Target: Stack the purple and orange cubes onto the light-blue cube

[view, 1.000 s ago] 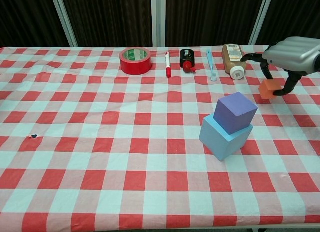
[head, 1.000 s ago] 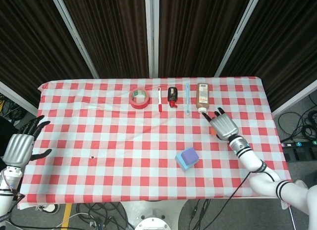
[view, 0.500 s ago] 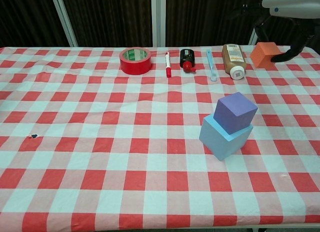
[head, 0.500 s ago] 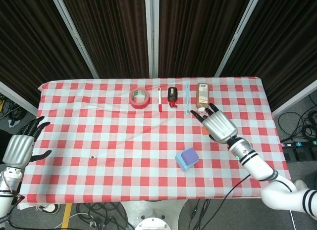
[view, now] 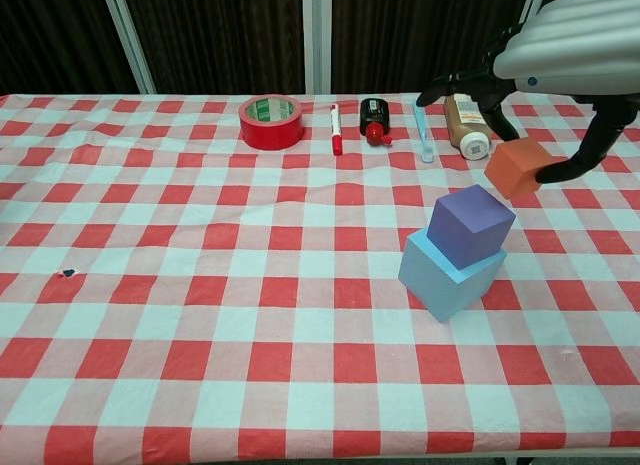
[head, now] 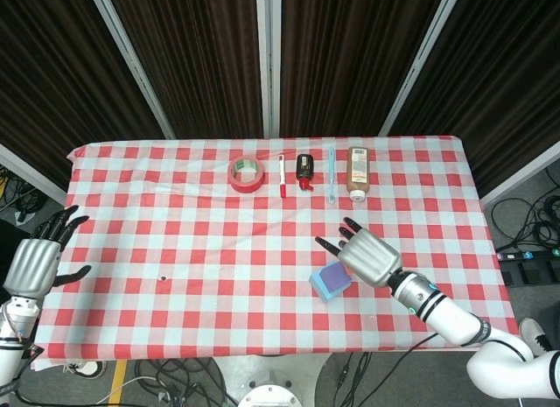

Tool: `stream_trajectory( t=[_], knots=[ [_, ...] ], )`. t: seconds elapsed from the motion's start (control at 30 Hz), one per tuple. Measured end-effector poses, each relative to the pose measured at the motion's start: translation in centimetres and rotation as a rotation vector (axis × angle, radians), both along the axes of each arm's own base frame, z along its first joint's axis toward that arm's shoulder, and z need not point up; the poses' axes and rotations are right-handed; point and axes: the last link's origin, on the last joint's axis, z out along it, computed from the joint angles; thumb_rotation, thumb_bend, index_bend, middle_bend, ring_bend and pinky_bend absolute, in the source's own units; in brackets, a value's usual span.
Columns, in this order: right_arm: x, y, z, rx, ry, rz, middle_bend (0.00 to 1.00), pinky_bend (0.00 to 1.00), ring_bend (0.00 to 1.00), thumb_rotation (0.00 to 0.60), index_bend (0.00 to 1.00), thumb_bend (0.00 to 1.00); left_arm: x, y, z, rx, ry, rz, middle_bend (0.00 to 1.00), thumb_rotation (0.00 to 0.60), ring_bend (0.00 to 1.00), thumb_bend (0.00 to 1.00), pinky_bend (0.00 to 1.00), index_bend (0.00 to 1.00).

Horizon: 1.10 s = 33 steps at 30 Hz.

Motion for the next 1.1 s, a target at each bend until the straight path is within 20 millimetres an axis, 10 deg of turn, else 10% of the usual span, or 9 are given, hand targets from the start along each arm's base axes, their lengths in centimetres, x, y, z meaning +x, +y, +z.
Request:
stream_trajectory(
  t=[1.1],
  knots=[
    [0.0, 0.1, -2.2, 0.060, -0.014, 0.005, 0.42, 0.14, 0.18, 0.600, 0.07, 0.11, 0.4, 0.5, -0.3, -0.006, 0.004, 0.001, 0.19, 0.600, 0.13, 0.20, 0.24, 0.23]
  ],
)
